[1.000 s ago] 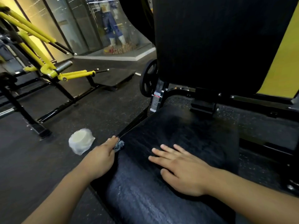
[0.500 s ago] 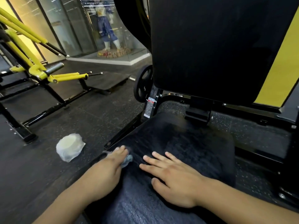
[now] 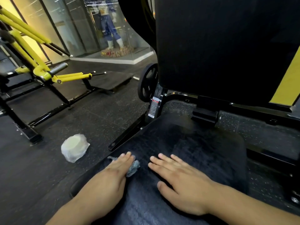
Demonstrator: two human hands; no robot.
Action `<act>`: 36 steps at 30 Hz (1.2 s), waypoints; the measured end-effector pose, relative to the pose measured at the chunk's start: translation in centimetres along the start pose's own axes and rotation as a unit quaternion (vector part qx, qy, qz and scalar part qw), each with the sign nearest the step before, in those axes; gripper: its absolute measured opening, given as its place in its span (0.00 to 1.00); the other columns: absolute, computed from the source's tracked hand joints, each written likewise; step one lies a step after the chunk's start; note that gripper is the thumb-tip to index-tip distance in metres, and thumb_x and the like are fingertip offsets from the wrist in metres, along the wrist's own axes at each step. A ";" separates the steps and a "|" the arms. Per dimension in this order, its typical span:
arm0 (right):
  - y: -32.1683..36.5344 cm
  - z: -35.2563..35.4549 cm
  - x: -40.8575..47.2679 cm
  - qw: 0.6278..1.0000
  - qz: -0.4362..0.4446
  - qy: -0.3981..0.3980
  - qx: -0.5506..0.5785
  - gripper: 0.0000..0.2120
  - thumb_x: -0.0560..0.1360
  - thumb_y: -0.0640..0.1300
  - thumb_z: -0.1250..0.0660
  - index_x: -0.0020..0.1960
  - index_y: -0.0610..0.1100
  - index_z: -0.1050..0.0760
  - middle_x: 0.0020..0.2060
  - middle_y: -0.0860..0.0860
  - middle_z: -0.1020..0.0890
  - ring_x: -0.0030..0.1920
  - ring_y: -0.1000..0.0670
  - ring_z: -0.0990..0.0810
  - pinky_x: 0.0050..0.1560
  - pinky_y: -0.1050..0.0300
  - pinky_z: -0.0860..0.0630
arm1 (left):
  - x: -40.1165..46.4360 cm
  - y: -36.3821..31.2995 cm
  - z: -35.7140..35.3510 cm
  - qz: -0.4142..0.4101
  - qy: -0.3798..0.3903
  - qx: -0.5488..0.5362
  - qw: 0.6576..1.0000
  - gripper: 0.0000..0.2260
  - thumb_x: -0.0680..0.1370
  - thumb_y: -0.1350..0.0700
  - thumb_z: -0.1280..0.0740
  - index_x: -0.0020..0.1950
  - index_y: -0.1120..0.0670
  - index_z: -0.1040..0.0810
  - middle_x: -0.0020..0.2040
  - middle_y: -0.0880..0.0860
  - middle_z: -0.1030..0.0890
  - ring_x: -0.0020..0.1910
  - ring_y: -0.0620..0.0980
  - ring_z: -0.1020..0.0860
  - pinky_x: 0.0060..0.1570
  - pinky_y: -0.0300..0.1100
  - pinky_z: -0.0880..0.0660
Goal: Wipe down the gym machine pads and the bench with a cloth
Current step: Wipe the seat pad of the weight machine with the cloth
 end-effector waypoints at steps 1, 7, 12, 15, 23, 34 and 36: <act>0.0 0.0 0.0 1.000 0.002 -0.002 0.003 0.29 0.86 0.58 0.52 0.84 0.58 0.54 0.82 0.65 0.56 0.79 0.66 0.66 0.79 0.60 0.68 | -0.4 0.6 0.1 0.011 -0.004 0.001 1.000 0.28 0.83 0.53 0.51 0.83 0.41 0.50 0.80 0.34 0.55 0.76 0.25 0.60 0.74 0.25 0.61; -0.2 0.4 0.2 1.000 0.009 -0.003 0.018 0.29 0.86 0.56 0.48 0.84 0.57 0.52 0.83 0.63 0.55 0.80 0.63 0.64 0.78 0.61 0.69 | 8.9 0.4 -0.2 0.016 -0.024 -0.008 1.000 0.26 0.86 0.58 0.47 0.85 0.51 0.46 0.85 0.47 0.49 0.83 0.42 0.52 0.74 0.30 0.58; -0.8 0.9 0.6 1.000 0.001 -0.015 0.026 0.29 0.86 0.56 0.48 0.85 0.55 0.52 0.83 0.62 0.54 0.81 0.62 0.63 0.76 0.64 0.68 | 12.5 -0.7 -0.8 -0.033 0.018 -0.039 0.999 0.25 0.87 0.52 0.45 0.84 0.48 0.44 0.84 0.43 0.48 0.81 0.36 0.56 0.71 0.24 0.61; -2.3 1.1 1.6 0.999 -0.033 -0.039 0.016 0.30 0.86 0.57 0.51 0.85 0.53 0.53 0.83 0.60 0.55 0.81 0.60 0.63 0.78 0.60 0.67 | 11.5 -0.9 -0.5 -0.065 0.027 -0.051 0.996 0.24 0.86 0.44 0.45 0.83 0.42 0.43 0.81 0.34 0.49 0.77 0.27 0.58 0.74 0.26 0.58; -6.5 2.5 3.4 0.987 -0.138 -0.079 0.016 0.32 0.85 0.59 0.52 0.85 0.50 0.53 0.84 0.51 0.57 0.83 0.53 0.62 0.77 0.57 0.68 | 20.3 -5.1 -1.5 -0.117 0.041 -0.057 0.991 0.22 0.87 0.51 0.41 0.81 0.48 0.36 0.81 0.42 0.40 0.81 0.37 0.49 0.75 0.27 0.53; -7.1 2.6 2.8 0.986 -0.151 -0.075 0.012 0.31 0.85 0.60 0.52 0.85 0.52 0.52 0.84 0.51 0.56 0.83 0.52 0.64 0.80 0.52 0.68 | 31.1 -12.5 -3.5 -0.122 0.038 0.020 0.992 0.17 0.83 0.46 0.44 0.62 0.50 0.19 0.57 0.55 0.15 0.59 0.58 0.19 0.58 0.52 0.22; -7.2 2.5 2.8 0.986 -0.152 -0.072 0.006 0.31 0.85 0.60 0.53 0.85 0.52 0.53 0.84 0.51 0.57 0.82 0.52 0.65 0.79 0.53 0.68 | 31.8 -11.9 -4.1 -0.118 0.080 0.029 0.989 0.21 0.80 0.43 0.47 0.63 0.48 0.20 0.63 0.54 0.17 0.63 0.57 0.21 0.64 0.52 0.24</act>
Point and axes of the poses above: each hand's wrist, its own x-axis towards the middle knuckle, its own z-axis out of the back of the hand, y = z × x, the point moved 9 cm from there along x, towards the middle knuckle
